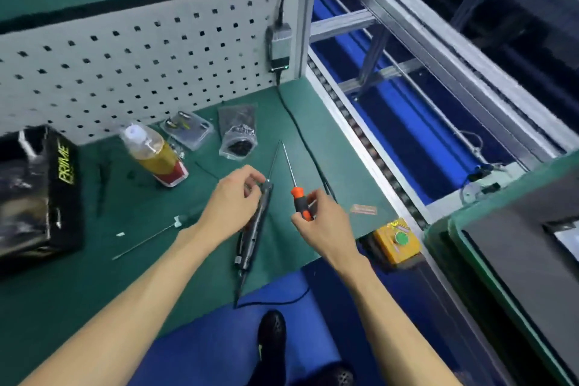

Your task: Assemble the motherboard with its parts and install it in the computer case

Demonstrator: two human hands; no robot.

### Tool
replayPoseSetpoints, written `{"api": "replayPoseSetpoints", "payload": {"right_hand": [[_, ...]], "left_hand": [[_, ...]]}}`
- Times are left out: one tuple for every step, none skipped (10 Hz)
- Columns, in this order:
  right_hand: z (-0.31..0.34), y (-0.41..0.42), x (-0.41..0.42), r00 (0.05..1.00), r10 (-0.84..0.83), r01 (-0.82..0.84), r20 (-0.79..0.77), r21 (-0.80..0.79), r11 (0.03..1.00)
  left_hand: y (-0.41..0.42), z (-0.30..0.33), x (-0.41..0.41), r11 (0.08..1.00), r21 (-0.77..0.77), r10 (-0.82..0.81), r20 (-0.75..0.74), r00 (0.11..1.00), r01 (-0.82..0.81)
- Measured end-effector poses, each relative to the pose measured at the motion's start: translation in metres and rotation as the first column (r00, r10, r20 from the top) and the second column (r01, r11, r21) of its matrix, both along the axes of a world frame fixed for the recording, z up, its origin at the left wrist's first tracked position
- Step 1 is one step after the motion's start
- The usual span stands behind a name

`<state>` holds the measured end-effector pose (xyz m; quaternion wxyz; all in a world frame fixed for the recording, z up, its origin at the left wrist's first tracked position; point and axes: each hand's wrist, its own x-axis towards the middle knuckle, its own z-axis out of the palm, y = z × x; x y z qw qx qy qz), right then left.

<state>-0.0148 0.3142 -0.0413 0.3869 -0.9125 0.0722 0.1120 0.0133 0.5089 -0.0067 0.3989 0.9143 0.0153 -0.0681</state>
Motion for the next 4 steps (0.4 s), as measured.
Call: {"api": "replayPoseSetpoints", "payload": {"right_hand": [[-0.027, 0.011, -0.005, 0.994, 0.013, -0.02, -0.107, -0.062, 0.998], [-0.043, 0.015, -0.009, 0.985, 0.017, -0.037, -0.173, -0.109, 0.993], [-0.051, 0.015, -0.011, 0.977, 0.02, -0.041, -0.212, -0.097, 0.994], [-0.048, 0.014, -0.01, 0.974, 0.039, -0.064, -0.225, -0.107, 0.992]], "left_hand": [[0.011, -0.017, -0.005, 1.0, 0.0, -0.013, -0.04, 0.999, 0.013], [0.015, -0.028, -0.007, 0.999, -0.003, -0.038, -0.058, 0.998, 0.038], [0.014, -0.036, -0.005, 0.998, -0.019, -0.069, -0.08, 0.994, 0.068], [0.008, -0.038, 0.0, 0.997, -0.025, -0.071, -0.078, 0.994, 0.069]]}}
